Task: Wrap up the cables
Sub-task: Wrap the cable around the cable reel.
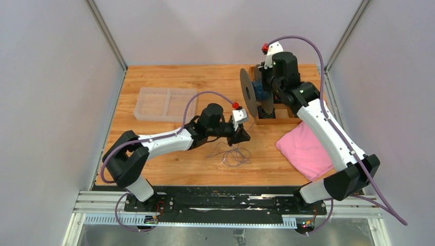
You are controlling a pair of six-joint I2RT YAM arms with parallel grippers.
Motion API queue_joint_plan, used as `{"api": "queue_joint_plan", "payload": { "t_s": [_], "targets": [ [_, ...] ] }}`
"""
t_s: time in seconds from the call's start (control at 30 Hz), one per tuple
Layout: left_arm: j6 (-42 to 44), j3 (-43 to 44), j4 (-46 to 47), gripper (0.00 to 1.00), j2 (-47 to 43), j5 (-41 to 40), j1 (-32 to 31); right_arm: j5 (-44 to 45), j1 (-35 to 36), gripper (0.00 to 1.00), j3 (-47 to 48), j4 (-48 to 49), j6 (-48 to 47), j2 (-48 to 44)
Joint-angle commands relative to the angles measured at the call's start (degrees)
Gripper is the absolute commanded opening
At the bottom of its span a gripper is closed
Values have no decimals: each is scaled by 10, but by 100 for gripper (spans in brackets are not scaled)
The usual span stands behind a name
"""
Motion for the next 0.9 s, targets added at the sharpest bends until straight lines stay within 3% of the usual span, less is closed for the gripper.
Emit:
{"api": "queue_joint_plan", "payload": {
  "t_s": [0.0,0.33,0.87],
  "targets": [
    [26,72,-88,7,-44,13,-7,20,-5,1,-15,55,0,-4],
    [104,286,-370,5,-13,-20,-5,28,13,1,-78,88,-29,-14],
    [108,436,-522,10,20,-81,60,-11,20,1,-174,129,-64,-63]
  ]
}}
